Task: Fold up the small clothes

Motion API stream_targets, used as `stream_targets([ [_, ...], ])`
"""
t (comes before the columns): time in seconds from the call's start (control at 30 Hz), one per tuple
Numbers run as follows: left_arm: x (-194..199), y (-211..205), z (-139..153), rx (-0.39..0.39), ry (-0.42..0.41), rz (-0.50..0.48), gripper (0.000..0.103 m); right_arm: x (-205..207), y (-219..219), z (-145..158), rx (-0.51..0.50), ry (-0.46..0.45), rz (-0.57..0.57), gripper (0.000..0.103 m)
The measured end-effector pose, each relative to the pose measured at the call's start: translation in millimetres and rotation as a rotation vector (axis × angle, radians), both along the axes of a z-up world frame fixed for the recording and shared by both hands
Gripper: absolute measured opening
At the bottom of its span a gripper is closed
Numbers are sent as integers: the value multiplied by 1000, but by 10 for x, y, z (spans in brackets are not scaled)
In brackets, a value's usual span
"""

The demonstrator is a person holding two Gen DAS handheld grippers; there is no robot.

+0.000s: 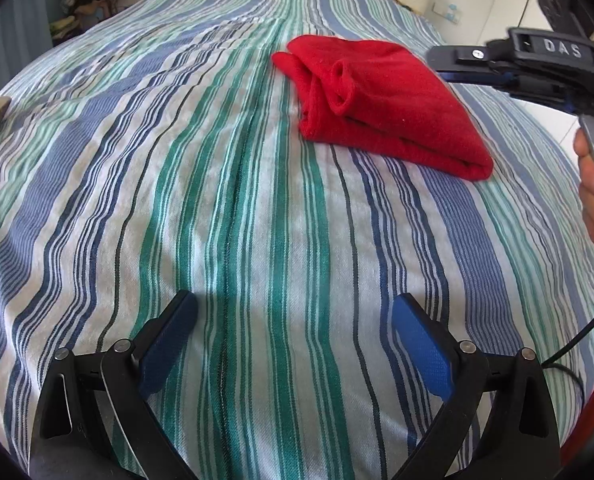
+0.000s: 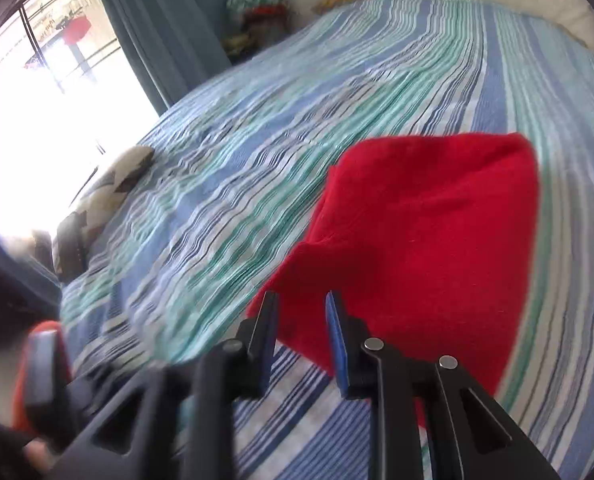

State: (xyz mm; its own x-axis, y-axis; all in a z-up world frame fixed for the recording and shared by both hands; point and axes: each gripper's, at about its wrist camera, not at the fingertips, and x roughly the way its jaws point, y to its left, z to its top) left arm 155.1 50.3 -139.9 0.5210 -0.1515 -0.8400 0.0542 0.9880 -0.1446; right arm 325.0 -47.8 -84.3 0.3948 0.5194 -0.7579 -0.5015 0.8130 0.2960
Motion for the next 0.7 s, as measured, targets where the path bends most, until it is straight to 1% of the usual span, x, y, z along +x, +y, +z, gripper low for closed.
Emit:
stream_targets([
  [0.07, 8, -23, -20, 14, -1, -5, 99, -108, -230, 71, -28, -61, -55, 25],
  [0.1, 15, -44, -36, 28, -1, -9, 99, -130, -338, 38, -49, -71, -92, 25],
  [0.13, 18, -67, -51, 46, -3, -13, 99, -119, -427, -51, -60, -52, -122, 25],
  [0.17, 14, -88, -62, 62, -5, -16, 99, -93, -494, -190, -65, -10, -144, 25],
  [0.23, 0, -107, -63, 79, -11, -19, 99, -24, -529, -569, -105, 108, -153, 25],
  [0.27, -5, -102, -61, 81, -12, -20, 99, -36, -516, -695, -123, 128, -154, 26],
  [0.33, -20, -90, -58, 81, -13, -21, 99, -126, -513, -642, -108, 74, -168, 26],
  [0.37, -20, -89, -58, 82, -13, -22, 99, -151, -505, -598, -99, 74, -170, 30],
  [0.4, -17, -91, -60, 85, -12, -23, 99, -184, -499, -555, -89, 74, -169, 40],
  [0.47, -4, -91, -63, 89, -9, -24, 99, -274, -482, -474, -92, 52, -156, 53],
  [0.5, -4, -88, -61, 89, -9, -25, 99, -323, -479, -432, -103, 35, -152, 57],
  [0.6, -31, -100, -56, 91, -7, -28, 99, -438, -554, -369, -107, 19, -160, 60],
  [0.7, -30, -110, -59, 99, -5, -31, 99, -503, -669, -393, -89, 45, -190, 61],
])
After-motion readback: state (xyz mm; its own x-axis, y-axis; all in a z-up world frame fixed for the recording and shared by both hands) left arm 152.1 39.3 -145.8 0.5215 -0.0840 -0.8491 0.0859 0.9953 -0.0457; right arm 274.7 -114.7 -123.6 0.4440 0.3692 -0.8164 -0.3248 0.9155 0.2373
